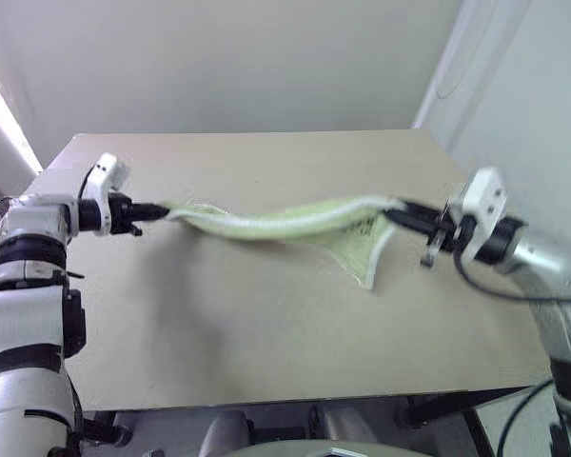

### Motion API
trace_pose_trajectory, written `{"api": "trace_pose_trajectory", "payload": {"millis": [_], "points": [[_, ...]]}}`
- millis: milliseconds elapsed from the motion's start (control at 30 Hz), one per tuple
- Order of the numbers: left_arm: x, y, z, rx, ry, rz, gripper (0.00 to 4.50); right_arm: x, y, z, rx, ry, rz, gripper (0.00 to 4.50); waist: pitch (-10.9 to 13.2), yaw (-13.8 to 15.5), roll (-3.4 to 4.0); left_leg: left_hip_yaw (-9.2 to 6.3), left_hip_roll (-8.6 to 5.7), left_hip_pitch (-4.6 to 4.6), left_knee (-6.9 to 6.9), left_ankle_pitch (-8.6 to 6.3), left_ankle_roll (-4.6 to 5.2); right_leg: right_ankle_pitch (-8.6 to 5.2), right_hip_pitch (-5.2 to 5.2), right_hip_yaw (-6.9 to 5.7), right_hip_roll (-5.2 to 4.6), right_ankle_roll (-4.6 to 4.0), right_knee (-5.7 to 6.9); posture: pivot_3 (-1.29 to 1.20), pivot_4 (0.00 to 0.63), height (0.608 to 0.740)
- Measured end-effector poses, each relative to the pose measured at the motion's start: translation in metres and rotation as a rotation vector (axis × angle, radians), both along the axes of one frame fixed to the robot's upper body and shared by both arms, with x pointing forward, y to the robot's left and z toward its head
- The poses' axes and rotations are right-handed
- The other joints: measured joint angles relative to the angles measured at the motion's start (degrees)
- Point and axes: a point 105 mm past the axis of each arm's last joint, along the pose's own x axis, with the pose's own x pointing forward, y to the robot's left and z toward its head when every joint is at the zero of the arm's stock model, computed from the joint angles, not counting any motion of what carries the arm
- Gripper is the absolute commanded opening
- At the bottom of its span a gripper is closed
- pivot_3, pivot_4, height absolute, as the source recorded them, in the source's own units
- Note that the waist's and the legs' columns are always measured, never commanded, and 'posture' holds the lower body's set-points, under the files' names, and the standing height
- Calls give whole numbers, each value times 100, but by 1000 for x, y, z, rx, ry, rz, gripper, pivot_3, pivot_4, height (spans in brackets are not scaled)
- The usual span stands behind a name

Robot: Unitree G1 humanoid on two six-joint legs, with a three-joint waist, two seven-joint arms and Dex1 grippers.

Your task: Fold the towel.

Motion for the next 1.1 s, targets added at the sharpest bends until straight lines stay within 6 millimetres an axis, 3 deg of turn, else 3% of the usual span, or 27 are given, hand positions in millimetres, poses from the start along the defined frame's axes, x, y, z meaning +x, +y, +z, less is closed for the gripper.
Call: {"api": "trace_pose_trajectory", "payload": {"millis": [133, 233, 367, 467, 567, 633, 767, 867, 1000, 1100], "points": [[27, -16, 32, -106, -98, 126, 0, 40, -19, 2, -7, -59, -148, 26, 1, -19, 2, 2, -1, -4, -1, 0, 0, 10, -4, 2, -2, 15, -2, 0, 0, 712], [39, -22, 47, -146, -139, 196, 0, 57, -24, -4, -59, -91, -197, 26, 3, -64, 5, 3, -2, -7, -9, 0, 1, 23, -12, 4, -1, 7, -1, 0, 0, 712], [45, -27, 65, -162, -185, 217, 0, 86, -39, -3, -175, -189, -315, 26, 8, -192, 12, 5, -4, -14, -13, 0, 0, 25, -22, 7, -3, 8, 0, 0, 0, 712], [42, -25, 78, -137, -217, 180, 0, 92, -42, 2, -224, -262, -322, 26, 8, -277, 13, 4, -4, -10, -27, 0, 0, 22, -21, 8, -1, 8, -1, 0, 0, 712], [32, -16, 76, -63, -204, 115, 0, 82, -38, -11, -230, -241, -247, 26, 7, -360, 14, 2, -3, -9, -31, 0, 0, 21, -21, 8, 1, 8, 0, 0, 0, 712], [21, -5, 63, -7, -169, 64, 0, 66, -32, -29, -217, -191, -166, 26, 5, -384, 21, 1, -3, -8, -33, 0, 1, 19, -21, 9, 1, 9, 3, 0, 0, 712], [-15, 19, 0, 66, 25, -13, 0, 19, -17, -82, -178, 9, 2, 26, 4, -396, 36, -4, -2, -8, -22, -1, 1, 12, -20, 8, 0, 9, 17, 0, 0, 712], [-43, 24, -32, 83, 139, -62, 0, -5, -10, -97, -191, 87, 65, 26, 8, -391, 33, 1, 0, -9, -3, 0, 0, 10, -19, 13, -3, 7, 21, 0, 0, 712], [-87, 29, -47, 133, 226, -112, 0, -35, -7, -119, -250, 188, 132, 26, 2, -328, 21, 2, 4, 9, -2, 0, 0, -8, 0, 13, 0, -1, 25, 0, 0, 712], [-107, 34, -51, 139, 266, -91, 0, -49, -5, -137, -270, 247, 153, 26, 6, -287, 27, 2, 3, 20, 1, 1, -2, -7, 3, 11, -2, -6, 29, 0, 0, 712]]}}
